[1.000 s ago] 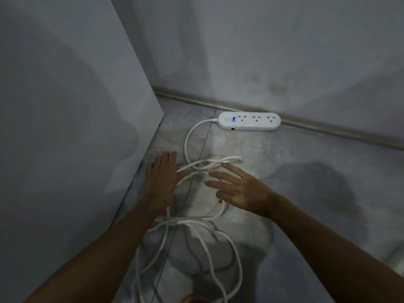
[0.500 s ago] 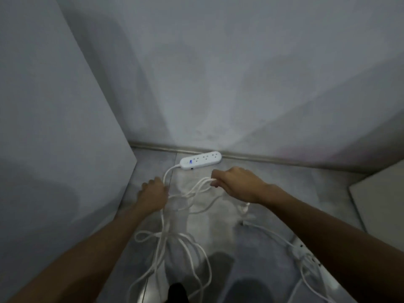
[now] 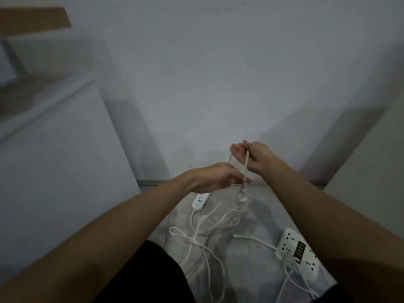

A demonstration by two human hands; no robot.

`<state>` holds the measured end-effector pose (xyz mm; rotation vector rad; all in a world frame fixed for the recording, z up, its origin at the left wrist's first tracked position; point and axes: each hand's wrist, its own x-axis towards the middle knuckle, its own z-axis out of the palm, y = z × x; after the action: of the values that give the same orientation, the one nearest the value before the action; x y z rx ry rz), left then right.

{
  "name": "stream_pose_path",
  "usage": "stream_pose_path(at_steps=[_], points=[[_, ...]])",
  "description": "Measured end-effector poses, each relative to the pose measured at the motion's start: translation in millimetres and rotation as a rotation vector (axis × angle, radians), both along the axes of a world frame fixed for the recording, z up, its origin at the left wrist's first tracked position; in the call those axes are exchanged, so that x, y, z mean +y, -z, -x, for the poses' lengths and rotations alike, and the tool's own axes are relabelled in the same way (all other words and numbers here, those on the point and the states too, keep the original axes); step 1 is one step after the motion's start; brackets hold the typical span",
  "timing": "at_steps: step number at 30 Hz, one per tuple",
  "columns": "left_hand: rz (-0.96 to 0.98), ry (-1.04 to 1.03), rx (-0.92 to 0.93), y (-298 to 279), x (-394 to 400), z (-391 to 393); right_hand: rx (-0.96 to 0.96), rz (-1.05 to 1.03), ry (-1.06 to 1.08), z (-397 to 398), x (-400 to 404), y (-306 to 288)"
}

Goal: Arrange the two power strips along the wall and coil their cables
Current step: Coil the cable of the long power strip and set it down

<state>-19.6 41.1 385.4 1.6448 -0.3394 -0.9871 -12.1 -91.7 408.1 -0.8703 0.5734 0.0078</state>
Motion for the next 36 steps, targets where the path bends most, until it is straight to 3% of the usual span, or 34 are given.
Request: stream_pose_path(at_steps=[3,5,7,9,11,14,18,23,28,33,36], points=[[-0.058,0.057,-0.129,-9.1,-8.5,9.5,-0.038,-0.275,0.137,3.8,-15.5,-14.1],[0.005,-0.049,-0.135,-15.4,-15.6,9.3,-0.048,-0.307,0.154,5.5,-23.5,-12.6],[0.077,-0.31,-0.2,-19.4,-19.0,3.2,-0.035,-0.14,0.095,5.5,-32.0,0.2],[0.138,-0.513,-0.311,-20.0,-17.9,-5.2,0.009,0.185,-0.011,7.8,-38.4,15.5],[0.21,-0.553,-0.346,-23.4,-15.9,-10.9,0.01,0.433,-0.055,6.1,-44.7,30.1],[0.336,-0.451,-0.3,-37.7,-16.5,-14.7,-0.043,0.765,-0.199,3.6,-51.4,48.8],[0.541,-0.458,-0.174,-55.6,-31.2,-23.9,-0.088,0.848,-0.629,13.2,-30.6,70.4],[0.867,-0.713,-0.021,-82.8,-28.5,-49.1,-0.08,0.854,-0.96,30.6,-7.9,102.7],[1.042,-0.969,-0.079,-82.5,2.5,-69.6,-0.156,0.686,-0.699,24.3,-10.8,79.2],[0.84,-1.003,-0.336,-75.1,13.4,-68.5,-0.261,0.689,-0.537,15.3,27.1,57.6],[0.779,-1.032,-0.386,-68.5,25.4,-69.4,-0.25,0.721,-0.25,-0.5,18.1,45.3]])
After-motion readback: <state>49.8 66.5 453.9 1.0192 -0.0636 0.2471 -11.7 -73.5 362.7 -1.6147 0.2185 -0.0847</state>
